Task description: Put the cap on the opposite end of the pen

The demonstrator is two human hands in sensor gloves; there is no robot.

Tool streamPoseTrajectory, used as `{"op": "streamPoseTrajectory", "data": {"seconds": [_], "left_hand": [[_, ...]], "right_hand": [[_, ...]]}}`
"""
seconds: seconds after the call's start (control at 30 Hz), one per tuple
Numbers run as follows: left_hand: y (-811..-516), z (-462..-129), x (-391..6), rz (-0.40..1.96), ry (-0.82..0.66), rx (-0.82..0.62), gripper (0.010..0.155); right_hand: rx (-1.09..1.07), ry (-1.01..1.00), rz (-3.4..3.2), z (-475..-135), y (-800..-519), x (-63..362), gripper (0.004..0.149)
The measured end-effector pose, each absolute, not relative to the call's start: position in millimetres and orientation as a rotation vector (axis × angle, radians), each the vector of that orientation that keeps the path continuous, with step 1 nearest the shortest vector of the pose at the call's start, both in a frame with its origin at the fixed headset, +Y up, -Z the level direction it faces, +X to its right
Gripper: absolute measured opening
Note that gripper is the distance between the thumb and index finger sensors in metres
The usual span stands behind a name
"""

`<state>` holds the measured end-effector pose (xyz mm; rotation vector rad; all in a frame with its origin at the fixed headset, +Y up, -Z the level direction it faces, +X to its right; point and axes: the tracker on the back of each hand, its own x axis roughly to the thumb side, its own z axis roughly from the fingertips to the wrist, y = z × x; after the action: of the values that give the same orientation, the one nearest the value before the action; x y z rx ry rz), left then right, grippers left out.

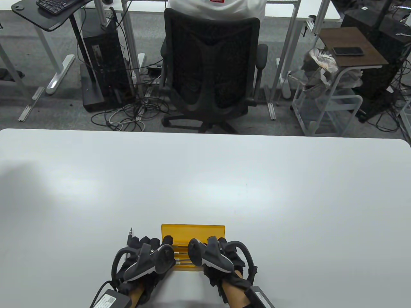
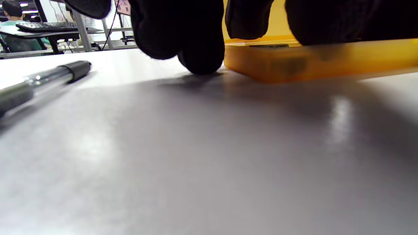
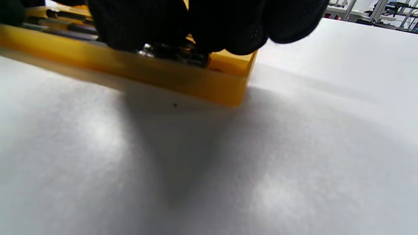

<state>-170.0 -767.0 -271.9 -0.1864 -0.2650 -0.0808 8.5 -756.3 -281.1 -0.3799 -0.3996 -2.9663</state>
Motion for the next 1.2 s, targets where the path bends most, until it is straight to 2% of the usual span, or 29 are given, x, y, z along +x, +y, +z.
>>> {"op": "streamPoseTrajectory", "data": {"seconds": [0.07,0.13,0.2,0.37,0.5,0.63,0.77,0.87,0.97,1.07,1.13,1.2], "left_hand": [[-767.1,-272.0,-170.4,-0.085,-0.267,-0.185,0.074],[-766.7,-271.9,-170.2,-0.086,-0.266,-0.185,0.073],[-767.0,-271.9,-170.1,-0.088,-0.266,-0.183,0.073],[-767.1,-272.6,-170.6,-0.079,-0.262,-0.183,0.073],[-768.0,-272.9,-171.1,-0.068,-0.262,-0.180,0.073],[-766.6,-272.4,-172.1,-0.051,-0.270,-0.149,0.072],[-750.4,-269.7,-175.8,0.019,-0.283,-0.073,0.066],[-732.0,-263.1,-183.5,0.180,-0.272,-0.007,0.063],[-717.7,-254.0,-194.8,0.526,-0.236,0.025,0.064],[-716.3,-247.2,-204.8,0.959,-0.211,-0.001,0.068],[-720.0,-244.4,-208.9,1.222,-0.210,-0.048,0.069],[-725.1,-243.5,-211.3,1.422,-0.167,-0.106,0.056]], "right_hand": [[-0.377,-0.486,-2.934,-280.6,-758.5,6.1,0.056],[-0.377,-0.468,-2.907,-278.0,-757.9,2.6,0.057],[-0.384,-0.380,-2.947,-276.6,-760.8,2.9,0.051],[-0.318,-0.370,-3.114,-279.1,-759.1,15.7,0.048],[-0.294,-0.135,-3.080,-276.5,-744.1,18.6,0.047],[-0.196,-0.119,-3.079,-275.5,-728.5,30.5,0.046],[-0.079,-0.096,-3.197,-273.0,-715.7,51.2,0.047],[-0.072,-0.058,-3.413,-268.0,-706.1,64.1,0.047],[-0.266,-0.087,-3.708,-261.5,-698.4,61.2,0.048],[-0.554,-0.309,-3.833,-257.0,-697.3,42.2,0.048],[-0.621,-0.437,-3.797,-253.1,-699.8,29.2,0.049],[-0.621,-0.490,-3.805,-251.4,-701.7,23.0,0.050]]}}
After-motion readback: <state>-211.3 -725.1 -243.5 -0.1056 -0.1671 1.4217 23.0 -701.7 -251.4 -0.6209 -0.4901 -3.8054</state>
